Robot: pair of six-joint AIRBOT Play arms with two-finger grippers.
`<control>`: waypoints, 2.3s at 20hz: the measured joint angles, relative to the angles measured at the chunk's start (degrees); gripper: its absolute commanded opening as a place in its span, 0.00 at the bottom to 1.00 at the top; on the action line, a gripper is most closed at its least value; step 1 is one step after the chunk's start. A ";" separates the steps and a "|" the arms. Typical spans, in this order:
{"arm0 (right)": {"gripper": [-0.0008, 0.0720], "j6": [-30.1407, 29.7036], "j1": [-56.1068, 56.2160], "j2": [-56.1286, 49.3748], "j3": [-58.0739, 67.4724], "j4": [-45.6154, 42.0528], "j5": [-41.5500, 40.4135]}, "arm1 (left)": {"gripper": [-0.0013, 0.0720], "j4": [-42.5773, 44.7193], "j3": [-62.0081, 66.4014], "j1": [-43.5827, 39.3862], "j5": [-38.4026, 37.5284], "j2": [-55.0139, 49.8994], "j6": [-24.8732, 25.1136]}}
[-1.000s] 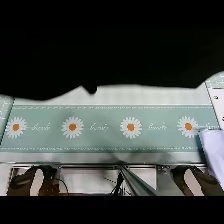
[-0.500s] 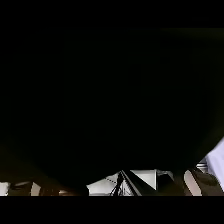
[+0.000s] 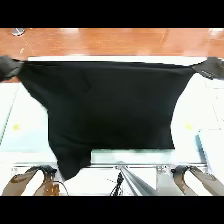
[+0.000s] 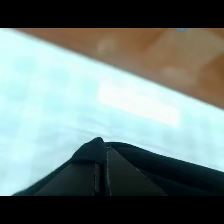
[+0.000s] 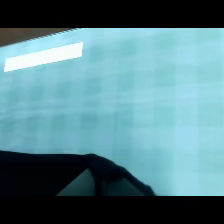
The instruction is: Fold the shirts.
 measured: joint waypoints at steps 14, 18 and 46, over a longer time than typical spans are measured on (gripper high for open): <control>0.04 1.18 0.48 -45.24 25.81 8.00 -3.78 | 0.05 -6.67 17.62 -9.25 9.42 -39.39 -4.63; 0.04 1.11 -1.14 -46.03 27.02 7.56 3.54 | 0.05 -7.28 18.01 -6.10 0.39 -39.41 -1.60; 0.87 3.76 -7.54 -6.84 -13.79 -6.86 7.10 | 0.98 1.99 -15.47 16.39 -37.07 -12.04 9.40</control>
